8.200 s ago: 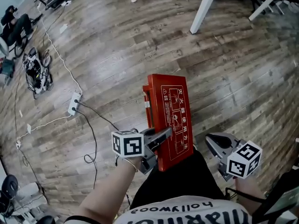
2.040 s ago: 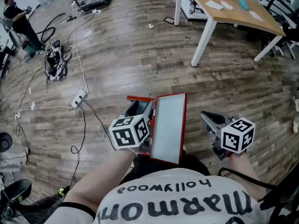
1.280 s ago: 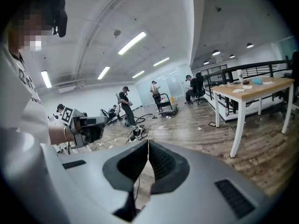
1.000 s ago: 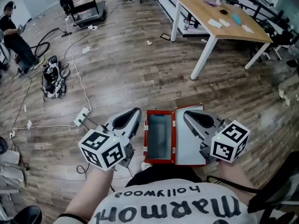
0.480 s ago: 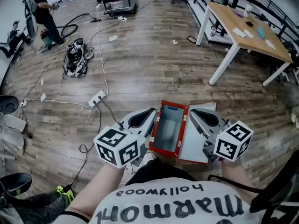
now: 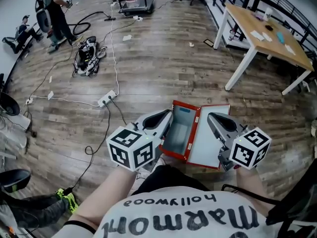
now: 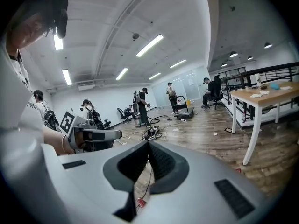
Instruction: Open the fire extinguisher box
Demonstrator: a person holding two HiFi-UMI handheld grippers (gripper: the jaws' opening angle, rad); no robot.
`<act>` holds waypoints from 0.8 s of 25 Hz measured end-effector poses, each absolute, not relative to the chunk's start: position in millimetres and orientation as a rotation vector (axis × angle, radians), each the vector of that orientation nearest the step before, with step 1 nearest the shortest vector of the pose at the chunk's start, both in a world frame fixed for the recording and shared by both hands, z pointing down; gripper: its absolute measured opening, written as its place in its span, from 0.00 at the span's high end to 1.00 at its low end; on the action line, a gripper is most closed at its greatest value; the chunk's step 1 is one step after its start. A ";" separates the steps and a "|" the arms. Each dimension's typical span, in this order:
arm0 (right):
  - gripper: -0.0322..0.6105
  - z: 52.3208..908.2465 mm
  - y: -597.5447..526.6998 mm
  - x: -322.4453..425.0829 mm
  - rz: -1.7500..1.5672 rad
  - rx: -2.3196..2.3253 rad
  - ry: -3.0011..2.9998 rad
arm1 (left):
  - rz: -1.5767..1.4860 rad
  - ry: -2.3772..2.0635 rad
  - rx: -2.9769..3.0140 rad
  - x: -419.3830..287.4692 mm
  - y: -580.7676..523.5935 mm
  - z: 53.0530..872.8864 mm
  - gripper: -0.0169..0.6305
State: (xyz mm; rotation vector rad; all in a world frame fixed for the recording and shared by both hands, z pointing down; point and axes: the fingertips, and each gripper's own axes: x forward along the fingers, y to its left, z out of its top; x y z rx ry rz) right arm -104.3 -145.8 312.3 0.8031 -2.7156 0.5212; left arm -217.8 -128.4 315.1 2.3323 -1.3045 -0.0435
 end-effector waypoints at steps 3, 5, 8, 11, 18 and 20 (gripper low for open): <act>0.94 314.5 -142.7 -103.1 0.502 0.804 -2.703 | -0.033 -1.298 2.334 -215.0 -124.3 317.1 0.95; 0.94 316.2 -141.8 -102.3 0.480 0.798 -2.695 | -0.030 -1.296 2.336 -213.0 -123.7 318.2 0.95; 0.94 317.8 -142.9 -99.3 0.482 0.800 -2.695 | -0.032 -1.287 2.335 -208.9 -126.0 319.0 0.95; 0.94 320.6 -148.1 -95.2 0.492 0.817 -2.691 | -0.025 -1.276 2.340 -205.0 -129.8 320.0 0.95; 0.94 327.3 -157.6 -94.2 0.505 0.813 -2.686 | -0.020 -1.272 2.336 -203.8 -137.3 323.7 0.95; 0.94 326.6 -161.1 -94.9 0.509 0.808 -2.685 | -0.019 -1.271 2.334 -203.9 -140.0 322.9 0.95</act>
